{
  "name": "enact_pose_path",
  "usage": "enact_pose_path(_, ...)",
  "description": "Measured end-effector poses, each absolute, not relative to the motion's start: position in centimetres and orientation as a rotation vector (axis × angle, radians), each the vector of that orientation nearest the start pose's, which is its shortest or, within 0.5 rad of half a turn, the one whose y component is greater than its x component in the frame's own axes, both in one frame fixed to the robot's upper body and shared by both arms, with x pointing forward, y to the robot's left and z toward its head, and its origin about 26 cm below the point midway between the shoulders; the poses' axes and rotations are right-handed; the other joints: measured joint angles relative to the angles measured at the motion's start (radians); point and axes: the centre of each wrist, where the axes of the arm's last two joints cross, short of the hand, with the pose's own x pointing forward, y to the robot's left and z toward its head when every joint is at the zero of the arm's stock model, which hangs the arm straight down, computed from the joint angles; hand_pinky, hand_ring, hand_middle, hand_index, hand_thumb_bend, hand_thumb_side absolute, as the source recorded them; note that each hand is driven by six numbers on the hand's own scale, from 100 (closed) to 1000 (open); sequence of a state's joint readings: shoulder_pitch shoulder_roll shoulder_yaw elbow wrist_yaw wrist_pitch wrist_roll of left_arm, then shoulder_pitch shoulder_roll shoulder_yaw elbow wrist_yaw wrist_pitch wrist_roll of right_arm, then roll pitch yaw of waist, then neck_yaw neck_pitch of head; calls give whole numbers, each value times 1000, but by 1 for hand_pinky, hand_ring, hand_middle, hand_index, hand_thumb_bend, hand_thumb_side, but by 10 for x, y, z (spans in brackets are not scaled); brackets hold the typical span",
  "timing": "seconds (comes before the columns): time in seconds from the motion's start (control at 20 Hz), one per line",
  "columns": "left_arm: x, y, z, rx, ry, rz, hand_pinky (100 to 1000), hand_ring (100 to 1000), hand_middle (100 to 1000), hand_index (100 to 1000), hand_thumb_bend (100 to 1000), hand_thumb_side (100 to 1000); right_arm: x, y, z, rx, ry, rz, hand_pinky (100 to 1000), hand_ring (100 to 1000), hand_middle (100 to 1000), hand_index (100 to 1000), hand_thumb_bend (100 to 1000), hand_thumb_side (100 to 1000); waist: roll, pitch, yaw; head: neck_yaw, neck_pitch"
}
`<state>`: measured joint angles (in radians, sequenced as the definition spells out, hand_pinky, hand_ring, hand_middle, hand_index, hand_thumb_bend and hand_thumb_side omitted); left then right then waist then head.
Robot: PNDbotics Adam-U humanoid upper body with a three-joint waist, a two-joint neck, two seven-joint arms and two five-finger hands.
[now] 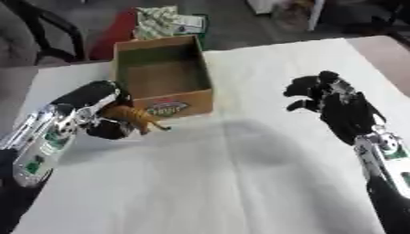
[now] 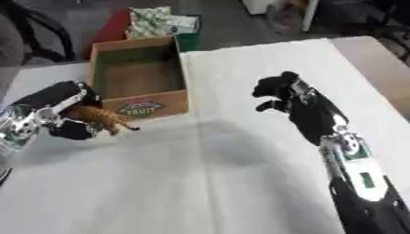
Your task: Pick up objects on the table and place them in the box.
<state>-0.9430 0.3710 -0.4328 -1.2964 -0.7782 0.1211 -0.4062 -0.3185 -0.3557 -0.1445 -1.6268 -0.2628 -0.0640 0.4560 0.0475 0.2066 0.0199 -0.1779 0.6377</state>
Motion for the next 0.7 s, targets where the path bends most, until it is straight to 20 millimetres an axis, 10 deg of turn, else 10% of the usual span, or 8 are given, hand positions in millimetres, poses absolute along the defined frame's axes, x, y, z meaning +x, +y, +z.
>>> enact_pose_path(0.7,461,159,243,1134,-1599,-1331,542,498,385,619,100,246,353,-317,149,252,-2004,581,652,791,694,774,100,945,7,27,-114,35,-40)
